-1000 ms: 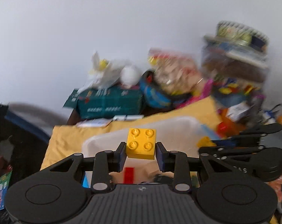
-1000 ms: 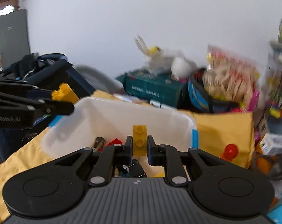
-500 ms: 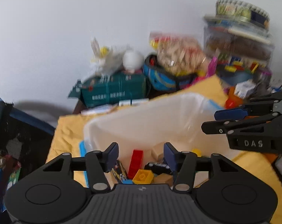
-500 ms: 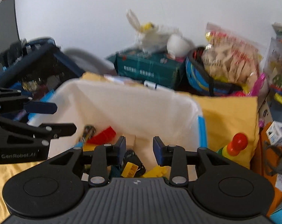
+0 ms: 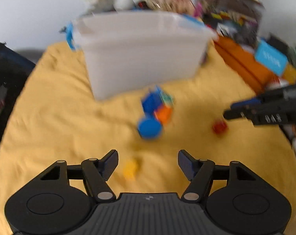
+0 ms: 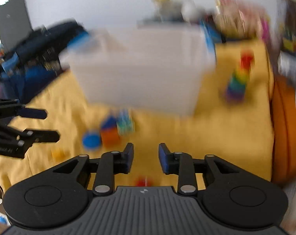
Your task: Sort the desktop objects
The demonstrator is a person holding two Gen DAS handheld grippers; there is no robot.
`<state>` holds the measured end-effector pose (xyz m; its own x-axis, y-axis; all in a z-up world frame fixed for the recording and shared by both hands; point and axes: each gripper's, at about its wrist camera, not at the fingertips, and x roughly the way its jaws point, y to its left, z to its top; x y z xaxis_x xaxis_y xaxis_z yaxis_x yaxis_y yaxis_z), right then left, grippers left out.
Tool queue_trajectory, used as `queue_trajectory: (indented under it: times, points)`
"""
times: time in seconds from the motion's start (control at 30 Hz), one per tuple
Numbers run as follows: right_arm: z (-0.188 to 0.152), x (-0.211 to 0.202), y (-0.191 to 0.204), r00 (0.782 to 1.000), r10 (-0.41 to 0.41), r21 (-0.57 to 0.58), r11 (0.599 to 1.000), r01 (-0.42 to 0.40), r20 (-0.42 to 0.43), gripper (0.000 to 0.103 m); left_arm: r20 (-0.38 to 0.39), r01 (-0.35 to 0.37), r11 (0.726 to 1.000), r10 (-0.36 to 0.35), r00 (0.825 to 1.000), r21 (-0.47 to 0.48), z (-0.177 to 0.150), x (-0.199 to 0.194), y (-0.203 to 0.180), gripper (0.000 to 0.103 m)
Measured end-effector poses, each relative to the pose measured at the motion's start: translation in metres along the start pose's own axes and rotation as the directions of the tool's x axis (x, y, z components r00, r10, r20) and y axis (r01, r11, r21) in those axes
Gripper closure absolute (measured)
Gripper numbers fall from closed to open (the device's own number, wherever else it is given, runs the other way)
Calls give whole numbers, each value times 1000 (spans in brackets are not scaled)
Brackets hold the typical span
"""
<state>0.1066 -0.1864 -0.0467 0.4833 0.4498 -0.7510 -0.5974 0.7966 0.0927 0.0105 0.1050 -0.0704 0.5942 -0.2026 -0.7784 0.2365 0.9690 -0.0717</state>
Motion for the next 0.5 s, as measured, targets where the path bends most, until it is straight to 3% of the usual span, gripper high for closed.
queue_trajectory:
  times: [0.23,0.3,0.33,0.4,0.5]
  points:
    - [-19,20,3,999,-8,41,999,10,-44,70,2,89,994,-90,996,60,-11,-8,-19,32]
    - [-23,28,4,998,16,45,999,-13,-67,71,7,174,980,-175,985,99,-11,-18,-24,32]
    - [-25,34,5,996,7,42,999,-4,-92,80,-5,220,967,-221,975,128,-12,-22,-29,32]
    - [-32,31,8,996,-14,15,1000,15,-90,80,-48,305,935,-301,952,181,-19,-29,-40,32]
    - [-38,16,16,996,6,-45,999,-9,-85,80,-117,346,910,-327,938,228,-32,-23,-56,32]
